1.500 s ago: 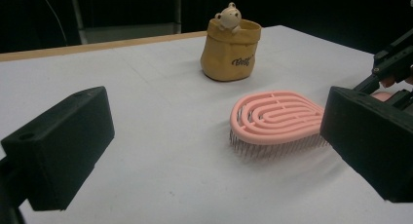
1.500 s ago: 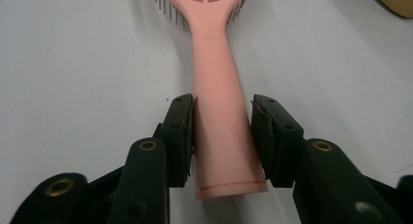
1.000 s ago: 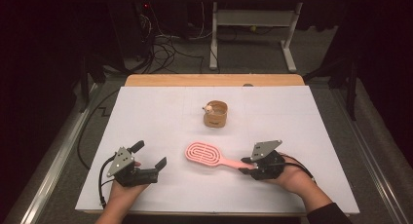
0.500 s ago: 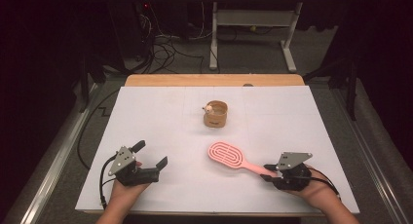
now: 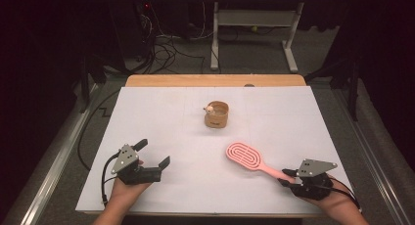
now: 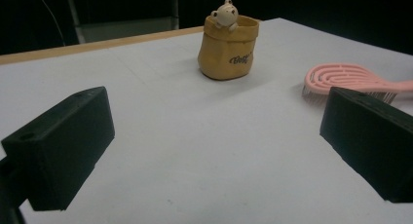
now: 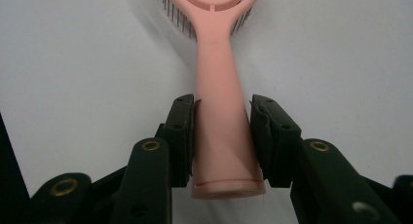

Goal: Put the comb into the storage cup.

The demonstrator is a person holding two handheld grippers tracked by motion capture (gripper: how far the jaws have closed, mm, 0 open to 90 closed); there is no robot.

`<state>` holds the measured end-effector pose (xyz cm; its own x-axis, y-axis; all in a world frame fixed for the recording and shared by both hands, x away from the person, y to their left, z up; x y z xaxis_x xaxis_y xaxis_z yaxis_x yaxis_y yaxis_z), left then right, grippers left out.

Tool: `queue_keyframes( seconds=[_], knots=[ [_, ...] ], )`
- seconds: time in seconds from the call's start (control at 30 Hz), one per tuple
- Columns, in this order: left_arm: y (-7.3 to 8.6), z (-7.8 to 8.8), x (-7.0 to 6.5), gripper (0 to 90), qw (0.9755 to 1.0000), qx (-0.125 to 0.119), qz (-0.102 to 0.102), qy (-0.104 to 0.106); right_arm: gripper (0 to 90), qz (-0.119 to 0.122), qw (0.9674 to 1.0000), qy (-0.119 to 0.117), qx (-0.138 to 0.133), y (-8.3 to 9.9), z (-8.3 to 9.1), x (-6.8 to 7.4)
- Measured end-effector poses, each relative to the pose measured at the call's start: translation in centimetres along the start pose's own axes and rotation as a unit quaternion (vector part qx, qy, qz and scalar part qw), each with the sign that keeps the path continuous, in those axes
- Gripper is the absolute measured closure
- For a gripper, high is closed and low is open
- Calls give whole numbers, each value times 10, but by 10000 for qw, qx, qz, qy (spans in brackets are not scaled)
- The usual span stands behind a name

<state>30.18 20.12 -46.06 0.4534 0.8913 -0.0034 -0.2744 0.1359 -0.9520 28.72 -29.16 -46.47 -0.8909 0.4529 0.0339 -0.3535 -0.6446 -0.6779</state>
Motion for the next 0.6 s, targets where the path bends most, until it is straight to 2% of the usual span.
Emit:
queue_keyframes(
  seconds=[0.1, 0.2, 0.27, 0.33, 0.37, 0.43, 0.6],
  knots=[
    [-3, 0, 5, 0, 10000, 5, -46, -73, 632, -50, 10000, 31, 2, 1, 2, 0],
    [2, 1, 5, 0, 9999, -10, 72, -105, 631, -158, 9999, 7, -22, 3, 1, 0],
    [5, -1, 3, 0, 10000, 64, -29, -60, 614, -232, 9997, -31, -35, 3, 0, 0],
    [6, -2, 0, 0, 9998, 85, -136, -78, 462, -486, 9986, -113, -186, 0, 0, -2],
    [6, -2, 0, 0, 9998, 99, -161, -92, 462, -486, 9986, -113, -186, 0, 0, -2],
    [6, -3, 0, 0, 9999, 97, -93, -39, 391, -584, 9979, -120, -253, -4, -1, -2],
    [6, -1, 1, 0, 9999, 69, -96, -12, 258, -752, 9970, -72, -178, -15, -2, -3]
  ],
)
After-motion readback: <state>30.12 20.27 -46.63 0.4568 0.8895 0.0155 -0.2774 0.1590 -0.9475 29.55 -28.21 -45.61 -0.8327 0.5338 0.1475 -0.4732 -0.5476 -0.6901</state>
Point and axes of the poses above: each handheld gripper's, and its own axes: z roughly backward along the jaws, y roughly out of its underside, x roughly to its left, the point moved 2 cm from there along -z, roughly forward along the jaws, and after that the axes turned 12 degrees about -y, right-handed, at the moved point
